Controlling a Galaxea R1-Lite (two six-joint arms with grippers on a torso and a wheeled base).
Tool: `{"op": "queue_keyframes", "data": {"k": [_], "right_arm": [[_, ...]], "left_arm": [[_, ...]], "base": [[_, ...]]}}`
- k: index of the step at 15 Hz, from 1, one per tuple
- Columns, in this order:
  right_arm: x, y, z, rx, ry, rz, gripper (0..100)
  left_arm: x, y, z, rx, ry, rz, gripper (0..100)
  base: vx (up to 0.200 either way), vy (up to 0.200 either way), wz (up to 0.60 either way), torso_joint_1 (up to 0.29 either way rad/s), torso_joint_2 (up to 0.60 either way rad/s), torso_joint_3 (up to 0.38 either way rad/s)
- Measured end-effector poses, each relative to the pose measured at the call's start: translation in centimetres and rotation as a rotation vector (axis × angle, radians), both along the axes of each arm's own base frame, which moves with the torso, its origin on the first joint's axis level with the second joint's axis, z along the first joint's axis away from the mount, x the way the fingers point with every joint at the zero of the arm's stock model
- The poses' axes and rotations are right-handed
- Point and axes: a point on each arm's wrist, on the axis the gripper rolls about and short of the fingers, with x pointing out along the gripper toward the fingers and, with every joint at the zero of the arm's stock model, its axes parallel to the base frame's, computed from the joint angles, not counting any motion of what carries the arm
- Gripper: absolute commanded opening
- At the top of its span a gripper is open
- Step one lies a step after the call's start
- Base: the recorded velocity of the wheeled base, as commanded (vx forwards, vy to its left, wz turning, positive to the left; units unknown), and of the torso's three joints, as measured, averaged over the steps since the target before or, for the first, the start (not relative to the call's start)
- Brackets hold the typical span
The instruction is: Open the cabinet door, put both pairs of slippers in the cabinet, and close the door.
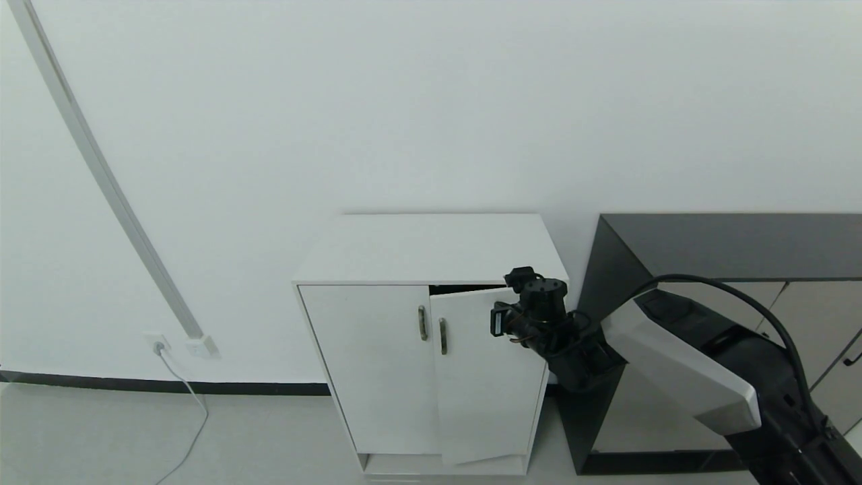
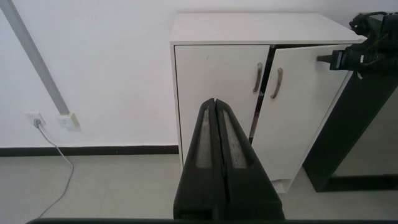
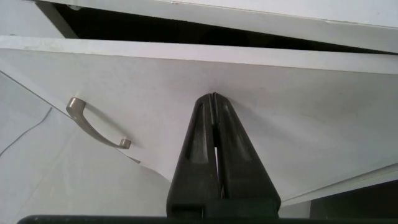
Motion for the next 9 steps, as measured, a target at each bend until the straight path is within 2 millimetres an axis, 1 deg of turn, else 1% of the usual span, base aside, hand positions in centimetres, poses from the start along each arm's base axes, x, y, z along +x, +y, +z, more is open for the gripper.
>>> {"op": "queue_keyframes", "data": {"k": [5, 9], "right_arm": [[0.5, 0.0, 0.0, 0.007, -0.013, -0.006, 0], [1.3, -0.1, 0.1, 0.008, -0.033, -0.051, 0]], "left_arm": [[0.0, 0.0, 0.0, -0.001, 0.0, 0.0, 0], [0.0, 0.0, 0.0, -0.001, 0.0, 0.0, 0]], "base": [[0.0, 0.0, 0.0, 0.0, 0.0, 0.0], [0.0, 0.0, 0.0, 0.0, 0.0, 0.0]]}}
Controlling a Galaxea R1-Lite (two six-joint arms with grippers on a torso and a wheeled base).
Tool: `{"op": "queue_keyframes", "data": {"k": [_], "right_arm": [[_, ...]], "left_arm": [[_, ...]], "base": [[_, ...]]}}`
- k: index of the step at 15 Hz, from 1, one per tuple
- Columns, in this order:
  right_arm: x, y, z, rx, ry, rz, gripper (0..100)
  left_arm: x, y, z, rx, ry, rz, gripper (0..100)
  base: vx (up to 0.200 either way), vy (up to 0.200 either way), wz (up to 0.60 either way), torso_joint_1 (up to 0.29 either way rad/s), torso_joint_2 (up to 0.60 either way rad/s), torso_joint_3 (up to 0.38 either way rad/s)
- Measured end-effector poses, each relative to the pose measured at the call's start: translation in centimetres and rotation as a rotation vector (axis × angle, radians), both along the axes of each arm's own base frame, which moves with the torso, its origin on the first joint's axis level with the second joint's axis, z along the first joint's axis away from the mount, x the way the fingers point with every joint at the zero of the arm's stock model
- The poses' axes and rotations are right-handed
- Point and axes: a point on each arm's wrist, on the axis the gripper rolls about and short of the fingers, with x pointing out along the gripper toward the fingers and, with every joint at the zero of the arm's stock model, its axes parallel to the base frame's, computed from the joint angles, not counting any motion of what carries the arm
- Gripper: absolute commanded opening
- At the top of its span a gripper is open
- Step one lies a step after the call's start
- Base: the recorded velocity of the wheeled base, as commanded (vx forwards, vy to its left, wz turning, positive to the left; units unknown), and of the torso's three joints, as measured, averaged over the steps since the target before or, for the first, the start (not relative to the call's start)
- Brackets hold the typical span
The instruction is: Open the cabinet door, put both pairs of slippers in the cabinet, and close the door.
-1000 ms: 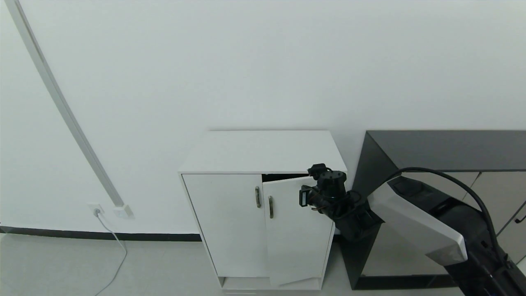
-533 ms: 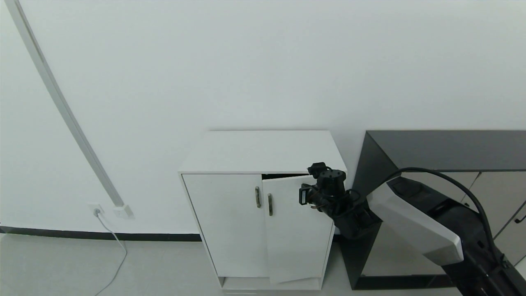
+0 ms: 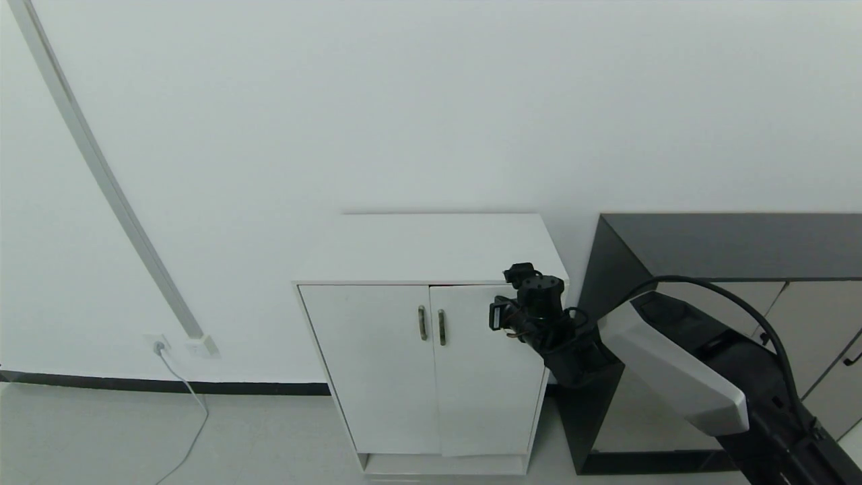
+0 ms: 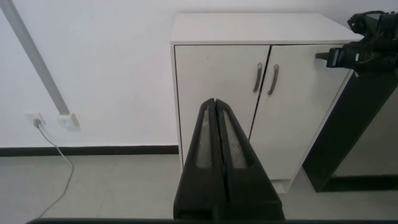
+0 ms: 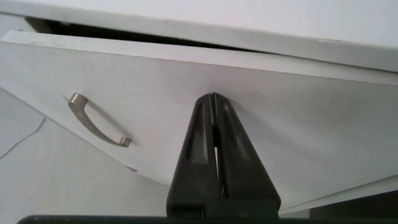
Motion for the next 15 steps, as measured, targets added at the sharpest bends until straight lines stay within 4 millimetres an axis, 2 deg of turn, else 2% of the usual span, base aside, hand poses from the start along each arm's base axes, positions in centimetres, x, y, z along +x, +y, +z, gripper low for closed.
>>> {"op": "queue_keyframes", "data": {"k": [15], "right_arm": [[0.47, -0.28, -0.39, -0.019, -0.008, -0.006, 0]], "left_arm": [[0.0, 0.0, 0.0, 0.0, 0.0, 0.0, 0]], "base": [[0.0, 0.0, 0.0, 0.0, 0.0, 0.0]]}}
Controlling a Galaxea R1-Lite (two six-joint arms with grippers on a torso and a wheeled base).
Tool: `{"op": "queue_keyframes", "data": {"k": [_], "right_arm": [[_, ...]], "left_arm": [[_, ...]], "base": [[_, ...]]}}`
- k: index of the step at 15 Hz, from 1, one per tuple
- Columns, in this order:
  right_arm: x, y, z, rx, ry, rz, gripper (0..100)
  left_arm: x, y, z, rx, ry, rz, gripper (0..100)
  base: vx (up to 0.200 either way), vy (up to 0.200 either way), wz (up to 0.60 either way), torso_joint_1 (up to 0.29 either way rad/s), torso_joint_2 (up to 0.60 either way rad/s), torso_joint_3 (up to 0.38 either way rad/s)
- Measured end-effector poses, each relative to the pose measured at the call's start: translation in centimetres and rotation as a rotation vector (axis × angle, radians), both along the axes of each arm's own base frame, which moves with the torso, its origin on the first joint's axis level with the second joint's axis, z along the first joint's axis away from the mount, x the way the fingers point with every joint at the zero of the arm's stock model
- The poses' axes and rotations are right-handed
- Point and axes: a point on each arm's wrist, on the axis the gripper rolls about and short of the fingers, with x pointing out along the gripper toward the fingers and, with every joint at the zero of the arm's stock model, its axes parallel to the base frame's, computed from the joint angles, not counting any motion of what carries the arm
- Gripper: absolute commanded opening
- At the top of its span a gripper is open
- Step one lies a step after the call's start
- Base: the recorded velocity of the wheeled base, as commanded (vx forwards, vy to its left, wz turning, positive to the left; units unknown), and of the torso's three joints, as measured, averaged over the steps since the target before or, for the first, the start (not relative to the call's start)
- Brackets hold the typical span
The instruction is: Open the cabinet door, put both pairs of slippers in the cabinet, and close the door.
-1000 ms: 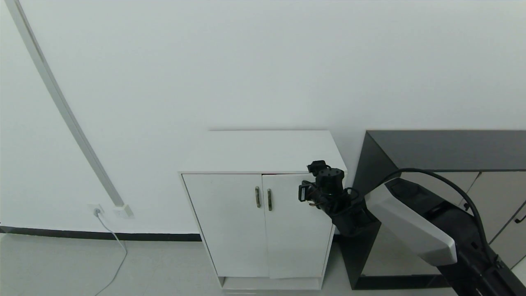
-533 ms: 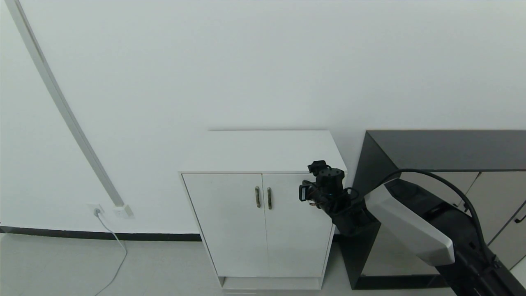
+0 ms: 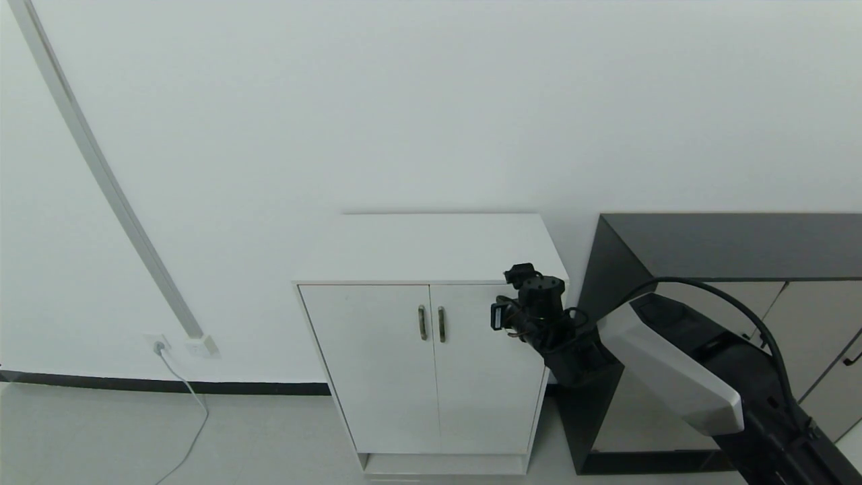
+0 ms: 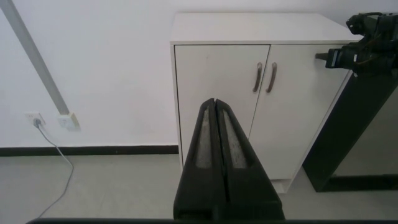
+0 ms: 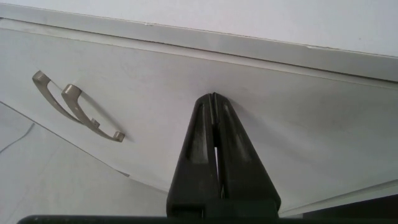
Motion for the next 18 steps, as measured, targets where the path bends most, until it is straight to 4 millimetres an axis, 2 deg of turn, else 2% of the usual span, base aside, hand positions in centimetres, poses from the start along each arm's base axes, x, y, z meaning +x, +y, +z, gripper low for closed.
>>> {"op": "queue_keyframes", "data": {"k": [7, 11, 16, 18], "right_arm": [[0.6, -0.4, 0.0, 0.008, -0.013, -0.011, 0], [0.2, -0.8, 0.1, -0.003, 0.001, -0.034, 0], [-2.4, -2.3, 3.5, -0.002, 0.005, -0.052, 0], [-3.8, -3.7, 5.2, -0.002, 0.0, -0.076, 0]], "left_arm": [[0.0, 0.0, 0.0, 0.0, 0.0, 0.0, 0], [0.0, 0.0, 0.0, 0.001, 0.0, -0.001, 0], [0.0, 0.0, 0.0, 0.0, 0.0, -0.002, 0], [0.0, 0.0, 0.0, 0.0, 0.0, -0.001, 0]], "base": [[0.0, 0.0, 0.0, 0.0, 0.0, 0.0], [0.0, 0.0, 0.0, 0.0, 0.0, 0.0], [0.0, 0.0, 0.0, 0.0, 0.0, 0.0], [0.0, 0.0, 0.0, 0.0, 0.0, 0.0]]}}
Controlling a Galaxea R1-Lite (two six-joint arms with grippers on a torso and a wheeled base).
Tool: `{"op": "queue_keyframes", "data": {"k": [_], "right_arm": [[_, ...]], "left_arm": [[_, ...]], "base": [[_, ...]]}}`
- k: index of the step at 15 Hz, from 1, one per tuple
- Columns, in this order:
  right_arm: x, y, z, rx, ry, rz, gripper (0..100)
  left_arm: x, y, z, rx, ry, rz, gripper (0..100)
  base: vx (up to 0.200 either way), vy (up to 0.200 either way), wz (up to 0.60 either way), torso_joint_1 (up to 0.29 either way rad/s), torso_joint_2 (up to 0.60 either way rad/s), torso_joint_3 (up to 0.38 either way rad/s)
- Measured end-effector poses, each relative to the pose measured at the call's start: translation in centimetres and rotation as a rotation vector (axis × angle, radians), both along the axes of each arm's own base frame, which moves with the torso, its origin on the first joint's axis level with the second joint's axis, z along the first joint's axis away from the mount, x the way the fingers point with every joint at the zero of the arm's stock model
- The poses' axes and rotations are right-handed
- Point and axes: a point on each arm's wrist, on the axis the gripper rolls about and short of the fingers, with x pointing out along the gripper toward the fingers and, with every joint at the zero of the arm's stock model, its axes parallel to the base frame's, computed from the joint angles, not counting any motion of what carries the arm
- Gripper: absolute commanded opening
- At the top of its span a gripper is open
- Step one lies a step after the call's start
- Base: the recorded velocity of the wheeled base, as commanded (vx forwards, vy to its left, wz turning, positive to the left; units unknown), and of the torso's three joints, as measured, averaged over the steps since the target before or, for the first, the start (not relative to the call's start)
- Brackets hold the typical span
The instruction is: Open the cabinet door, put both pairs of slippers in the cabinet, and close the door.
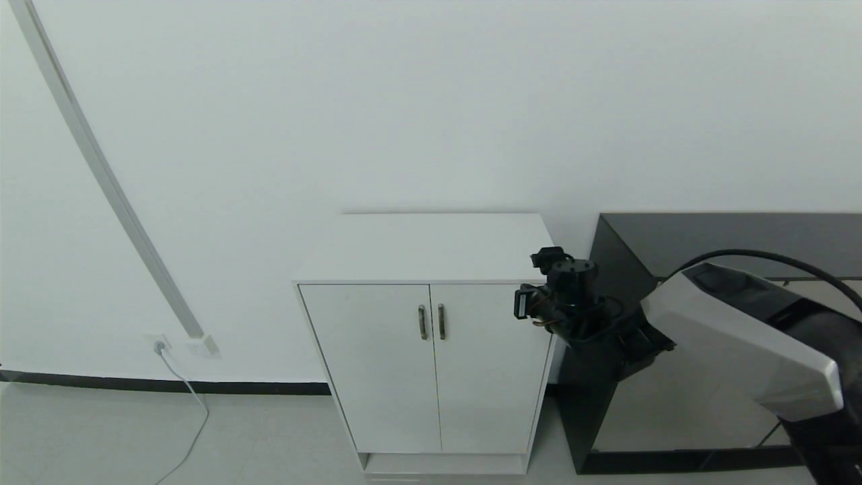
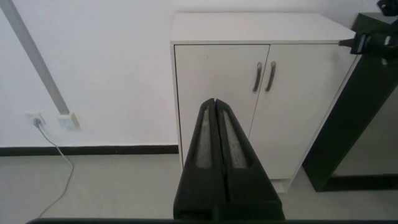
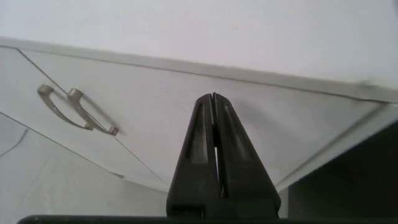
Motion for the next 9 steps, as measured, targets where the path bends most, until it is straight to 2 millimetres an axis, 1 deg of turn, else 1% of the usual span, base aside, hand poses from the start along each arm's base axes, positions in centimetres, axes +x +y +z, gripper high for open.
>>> {"op": "queue_keyframes", "data": {"k": [1, 4, 7, 9], "right_arm": [[-0.6, -0.9, 0.8, -0.001, 0.0, -0.017, 0], [-3.3, -4.3, 2.6, -0.014, 0.012, -0.072, 0], [-6.5, -8.3, 4.7, -0.033, 0.01, -0.133, 0], [-9.1, -11.2, 6.1, -0.049, 0.014, -0.181, 0]], "left_arm": [[0.0, 0.0, 0.0, 0.0, 0.0, 0.0, 0], [0.0, 0.0, 0.0, 0.001, 0.0, 0.0, 0], [0.0, 0.0, 0.0, 0.0, 0.0, 0.0, 0], [0.0, 0.0, 0.0, 0.0, 0.0, 0.0, 0]], "base": [[0.0, 0.0, 0.0, 0.0, 0.0, 0.0], [0.0, 0.0, 0.0, 0.0, 0.0, 0.0], [0.0, 0.0, 0.0, 0.0, 0.0, 0.0], [0.0, 0.0, 0.0, 0.0, 0.0, 0.0]]}}
